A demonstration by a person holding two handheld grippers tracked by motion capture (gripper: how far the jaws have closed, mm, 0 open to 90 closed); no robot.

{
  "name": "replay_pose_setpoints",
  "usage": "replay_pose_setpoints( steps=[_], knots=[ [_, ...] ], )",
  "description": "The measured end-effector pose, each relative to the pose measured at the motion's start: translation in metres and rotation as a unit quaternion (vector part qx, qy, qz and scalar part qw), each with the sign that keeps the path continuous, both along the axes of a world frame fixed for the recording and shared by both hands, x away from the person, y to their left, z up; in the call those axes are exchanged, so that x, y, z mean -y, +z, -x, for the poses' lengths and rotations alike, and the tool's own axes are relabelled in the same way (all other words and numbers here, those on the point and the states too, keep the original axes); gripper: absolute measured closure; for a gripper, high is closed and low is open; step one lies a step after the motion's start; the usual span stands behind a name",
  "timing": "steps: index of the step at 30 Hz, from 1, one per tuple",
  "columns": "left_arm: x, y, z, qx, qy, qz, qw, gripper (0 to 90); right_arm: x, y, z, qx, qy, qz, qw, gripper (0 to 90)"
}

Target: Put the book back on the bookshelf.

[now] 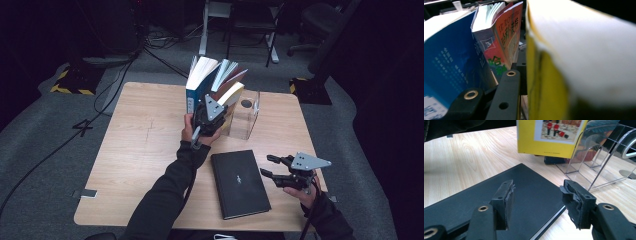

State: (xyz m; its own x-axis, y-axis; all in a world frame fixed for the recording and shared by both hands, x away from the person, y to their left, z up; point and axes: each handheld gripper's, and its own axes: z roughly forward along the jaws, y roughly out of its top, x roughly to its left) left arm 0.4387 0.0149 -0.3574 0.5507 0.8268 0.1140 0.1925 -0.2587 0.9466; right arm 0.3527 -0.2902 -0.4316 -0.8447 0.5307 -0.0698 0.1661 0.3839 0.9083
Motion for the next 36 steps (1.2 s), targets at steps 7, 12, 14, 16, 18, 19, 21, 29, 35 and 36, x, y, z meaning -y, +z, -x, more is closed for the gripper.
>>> replay_pose_setpoints(
  steps=[7,12,14,16,18,19,21,29,35,36],
  knots=[
    [0.013,-0.005,-0.016,-0.010,0.031,0.011,0.9994,75.0,-0.001,-0.001,0.001,0.001,0.003,0.003,1.0000,44.3],
    [0.021,-0.011,-0.025,-0.012,0.042,0.018,0.9989,75.0,0.000,-0.001,0.000,0.001,0.003,-0.001,1.0000,44.3],
    [0.022,-0.014,-0.028,-0.011,0.046,0.025,0.9986,74.9,0.001,-0.001,0.000,0.000,0.004,-0.002,1.0000,44.3],
    [0.021,-0.019,-0.031,-0.011,0.048,0.038,0.9981,75.0,0.000,-0.001,0.000,0.001,0.005,-0.003,1.0000,44.4],
    [0.021,-0.023,-0.034,-0.008,0.046,0.043,0.9979,74.9,0.000,-0.001,0.000,0.000,0.006,-0.003,1.0000,44.4],
    [0.020,-0.025,-0.036,-0.003,0.045,0.044,0.9980,74.9,0.000,-0.001,0.000,0.000,0.007,-0.004,1.0000,44.4],
    [0.020,-0.027,-0.037,0.001,0.044,0.042,0.9981,74.9,0.001,-0.001,0.000,-0.001,0.009,-0.005,1.0000,44.5],
    [0.024,-0.039,-0.042,-0.002,0.048,0.049,0.9977,74.8,0.001,-0.001,0.000,0.000,0.009,-0.005,0.9999,44.6],
    [0.024,-0.045,-0.041,-0.005,0.049,0.058,0.9971,74.6,0.001,-0.001,0.000,0.000,0.008,-0.005,1.0000,44.7],
    [0.023,-0.044,-0.041,-0.006,0.048,0.056,0.9972,74.5,0.001,-0.001,-0.001,-0.001,0.009,-0.007,0.9999,44.7]
  ],
)
